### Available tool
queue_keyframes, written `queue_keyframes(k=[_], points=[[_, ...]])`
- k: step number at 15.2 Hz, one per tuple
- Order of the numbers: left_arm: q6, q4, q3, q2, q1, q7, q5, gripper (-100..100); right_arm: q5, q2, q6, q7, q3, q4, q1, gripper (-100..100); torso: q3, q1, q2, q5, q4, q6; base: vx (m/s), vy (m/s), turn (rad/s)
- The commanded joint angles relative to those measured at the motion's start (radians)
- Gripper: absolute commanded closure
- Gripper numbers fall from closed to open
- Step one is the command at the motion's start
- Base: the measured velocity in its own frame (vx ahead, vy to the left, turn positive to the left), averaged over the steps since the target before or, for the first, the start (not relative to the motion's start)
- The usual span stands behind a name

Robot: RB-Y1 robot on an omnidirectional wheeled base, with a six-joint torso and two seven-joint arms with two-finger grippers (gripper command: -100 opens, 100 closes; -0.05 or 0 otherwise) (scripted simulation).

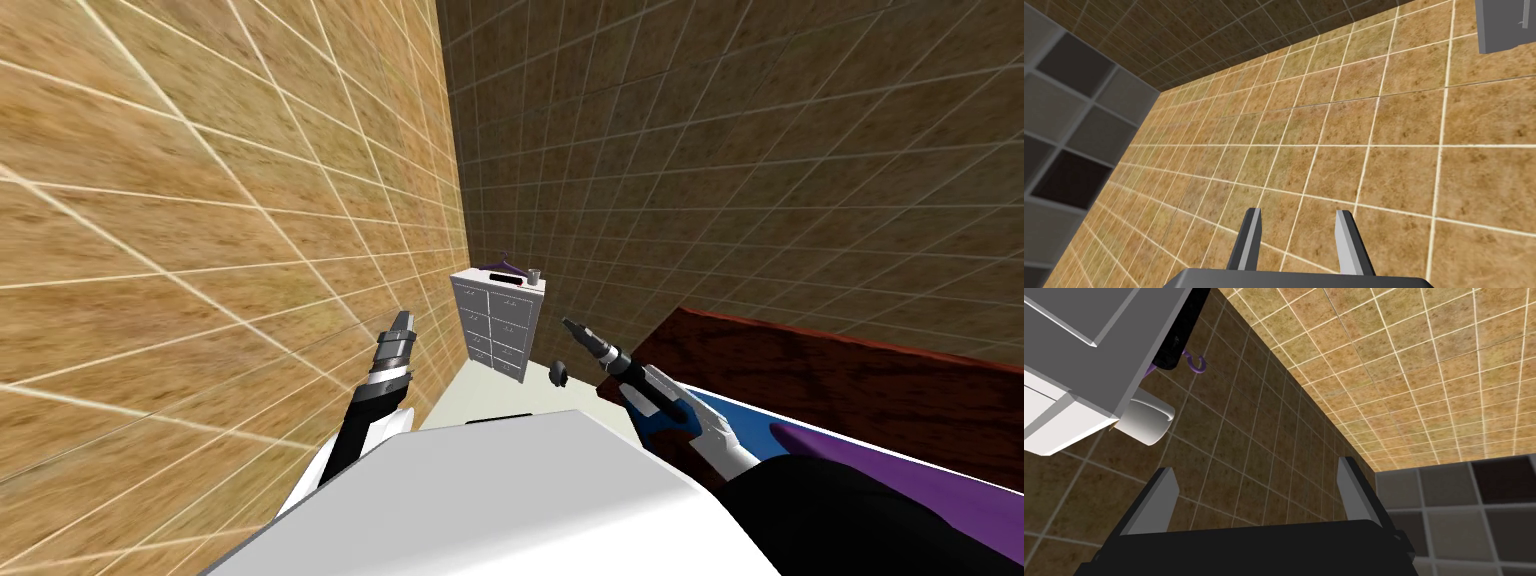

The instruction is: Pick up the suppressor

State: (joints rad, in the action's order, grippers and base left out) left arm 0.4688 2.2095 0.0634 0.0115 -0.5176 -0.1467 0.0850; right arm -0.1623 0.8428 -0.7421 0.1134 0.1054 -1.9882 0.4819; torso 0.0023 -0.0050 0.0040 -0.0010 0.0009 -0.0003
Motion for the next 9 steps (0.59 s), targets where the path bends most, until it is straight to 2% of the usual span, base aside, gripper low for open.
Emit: queue_keyframes(k=[1, 3, 4, 7, 8, 9], points=[[0.0, 0.0, 0.0, 0.0, 0.0, 0.0, 0.0, 0, -0.005, 0.05, -0.021, 0.018, 0.007, 0.03, -0.003, -100, 0.0, 0.0, 0.0, 0.0, 0.0, 0.0, -0.088, -0.082, 0.096], [0.0, 0.0, 0.0, 0.0, 0.0, 0.0, 0.0, 0, -0.005, 0.082, -0.021, 0.018, 0.007, 0.03, -0.003, -100, 0.0, -0.001, 0.001, 0.0, 0.0, 0.0, -0.062, -0.046, 0.027], [0.0, 0.0, 0.0, 0.0, 0.0, 0.0, 0.0, 0, -0.012, 0.113, -0.047, 0.041, 0.018, 0.071, -0.007, -100, 0.0, 0.0, 0.0, 0.0, 0.0, 0.0, -0.06, -0.04, 0.087], [0.0, 0.0, 0.0, 0.0, 0.0, 0.0, 0.0, 0, -0.012, 0.167, -0.047, 0.041, 0.018, 0.071, -0.007, -100, -0.001, 0.001, -0.003, 0.0, 0.0, 0.0, -0.015, -0.024, 0.041], [0.0, 0.0, 0.0, 0.0, 0.0, 0.0, 0.0, 0, -0.019, 0.199, -0.073, 0.065, 0.028, 0.111, -0.009, -100, -0.002, 0.002, -0.004, 0.0, -0.001, 0.0, -0.013, -0.013, 0.048], [0.0, 0.0, 0.0, 0.0, 0.0, 0.0, 0.0, 0, -0.019, 0.22, -0.073, 0.065, 0.028, 0.111, -0.009, -100, -0.002, 0.003, -0.004, 0.001, -0.001, 0.0, -0.03, -0.03, 0.088]])
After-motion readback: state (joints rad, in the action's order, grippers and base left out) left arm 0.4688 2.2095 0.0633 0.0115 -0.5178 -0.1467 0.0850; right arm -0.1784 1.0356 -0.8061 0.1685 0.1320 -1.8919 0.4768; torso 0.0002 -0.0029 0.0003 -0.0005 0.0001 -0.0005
